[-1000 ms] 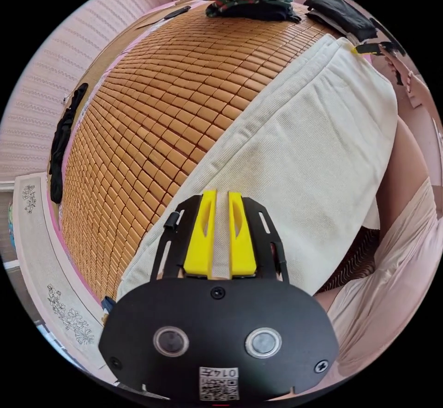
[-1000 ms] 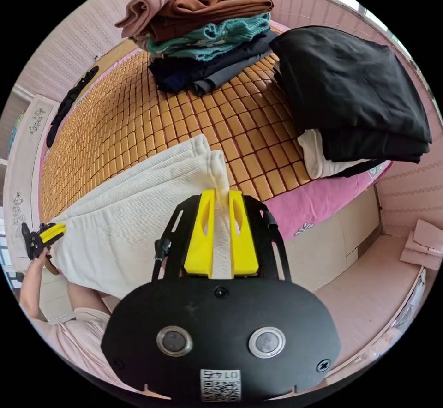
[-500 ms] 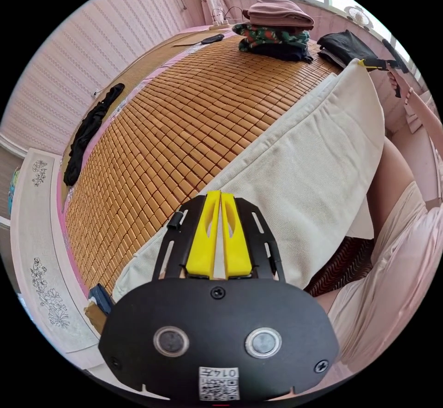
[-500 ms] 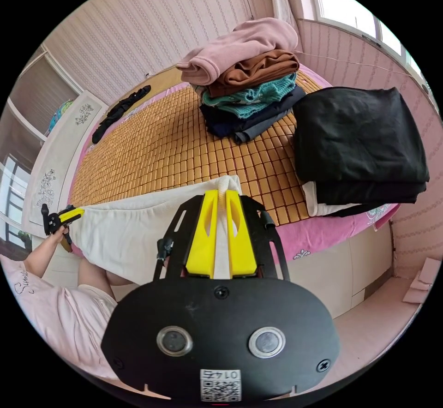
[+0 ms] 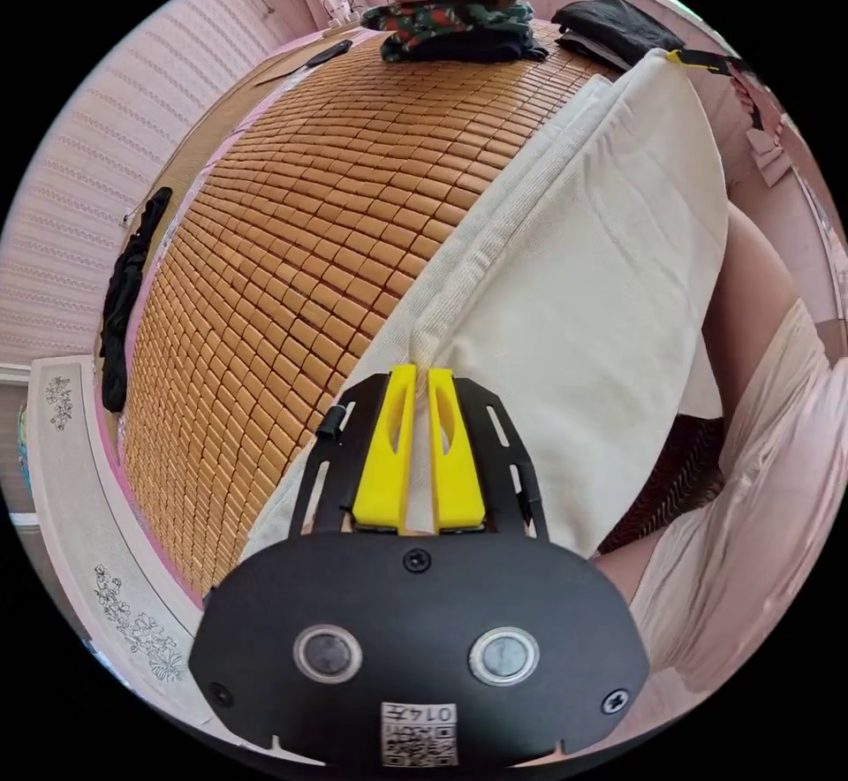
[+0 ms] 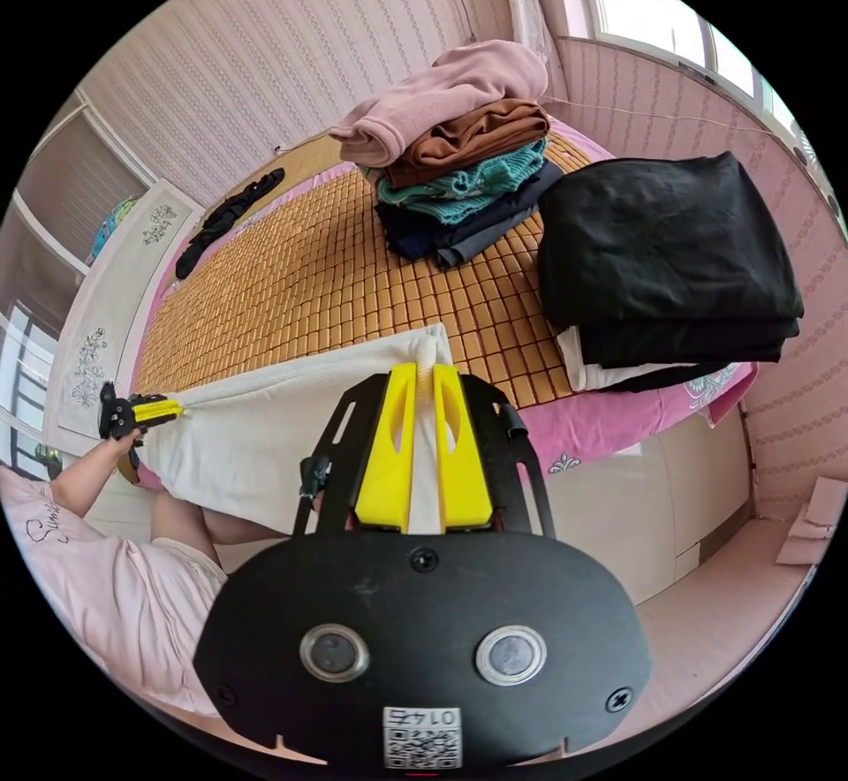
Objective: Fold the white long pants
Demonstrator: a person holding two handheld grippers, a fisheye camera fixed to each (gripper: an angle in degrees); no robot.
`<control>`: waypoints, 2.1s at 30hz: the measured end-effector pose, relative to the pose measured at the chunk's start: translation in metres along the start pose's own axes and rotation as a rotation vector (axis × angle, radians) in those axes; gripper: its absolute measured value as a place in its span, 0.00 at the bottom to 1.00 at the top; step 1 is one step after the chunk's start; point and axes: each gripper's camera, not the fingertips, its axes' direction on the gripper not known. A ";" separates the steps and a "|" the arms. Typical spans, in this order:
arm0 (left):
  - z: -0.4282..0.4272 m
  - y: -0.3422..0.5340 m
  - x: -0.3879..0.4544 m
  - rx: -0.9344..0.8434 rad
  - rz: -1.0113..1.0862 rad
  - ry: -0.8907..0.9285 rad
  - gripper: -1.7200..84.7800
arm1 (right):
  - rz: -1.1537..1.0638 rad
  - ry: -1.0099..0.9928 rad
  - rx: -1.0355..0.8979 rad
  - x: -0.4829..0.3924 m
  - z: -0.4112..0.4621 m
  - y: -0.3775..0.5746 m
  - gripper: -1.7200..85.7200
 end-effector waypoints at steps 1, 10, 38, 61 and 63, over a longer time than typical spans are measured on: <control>-0.020 0.011 -0.003 0.015 0.011 0.041 0.04 | 0.002 0.001 -0.001 0.004 -0.002 0.001 0.06; -0.041 -0.001 -0.085 -0.041 -0.076 0.170 0.06 | 0.095 -0.093 -0.164 0.066 0.063 -0.072 0.08; -0.004 0.100 -0.117 0.085 -0.485 0.144 0.10 | 0.598 -0.379 -0.015 0.313 0.071 0.125 0.08; 0.048 0.395 -0.194 -0.071 -1.198 0.031 0.12 | 0.624 -0.261 -0.160 0.308 0.227 0.113 0.07; 0.035 0.411 -0.193 -0.007 -1.276 0.033 0.08 | 0.560 -0.254 -0.131 0.295 0.238 0.106 0.07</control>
